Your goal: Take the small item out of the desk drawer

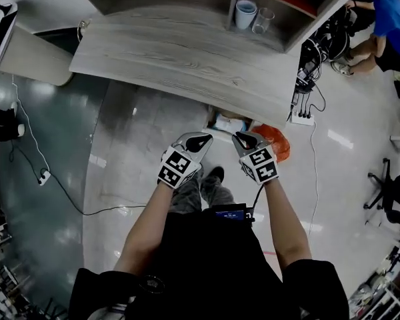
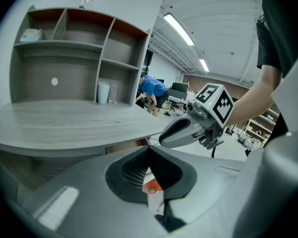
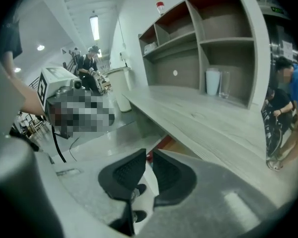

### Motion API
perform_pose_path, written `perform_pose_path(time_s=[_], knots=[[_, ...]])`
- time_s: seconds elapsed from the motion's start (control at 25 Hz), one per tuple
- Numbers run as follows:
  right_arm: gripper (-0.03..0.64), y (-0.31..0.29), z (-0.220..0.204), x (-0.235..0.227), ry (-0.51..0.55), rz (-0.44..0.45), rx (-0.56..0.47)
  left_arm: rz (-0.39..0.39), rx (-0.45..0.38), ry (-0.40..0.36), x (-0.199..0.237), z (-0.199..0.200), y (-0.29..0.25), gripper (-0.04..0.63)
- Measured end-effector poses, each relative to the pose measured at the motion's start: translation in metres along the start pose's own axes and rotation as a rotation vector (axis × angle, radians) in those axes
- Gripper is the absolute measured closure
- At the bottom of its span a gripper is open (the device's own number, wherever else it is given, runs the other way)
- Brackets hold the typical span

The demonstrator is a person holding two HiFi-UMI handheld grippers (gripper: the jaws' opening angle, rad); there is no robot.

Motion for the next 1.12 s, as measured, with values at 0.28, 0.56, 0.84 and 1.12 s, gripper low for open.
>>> perform_pose_path(time_s=[0.28,0.56,0.84,1.12], knots=[[0.542,-0.056,-0.015,-0.005,0.131,0.052,0.135,-0.008,0.026,0.028,0.025,-0.021,-0.013,0.595],[0.505,-0.1,-0.046,-0.012,0.257,0.103,0.266,0.001,0.043,0.045,0.046,-0.04,-0.024,0.595],[0.474,-0.132,-0.072,-0.02,0.362,0.123,0.364,0.025,0.062,0.062,0.06,-0.058,-0.025,0.595],[0.465,-0.156,-0.086,-0.027,0.451,0.134,0.422,0.046,0.066,0.086,0.073,-0.068,-0.025,0.595]])
Point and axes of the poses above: the fingertips, and each gripper's own axes: y backward along the fingers, x to its left, z out of its top, the point moved 1 cm from there along y, backward along the fingers
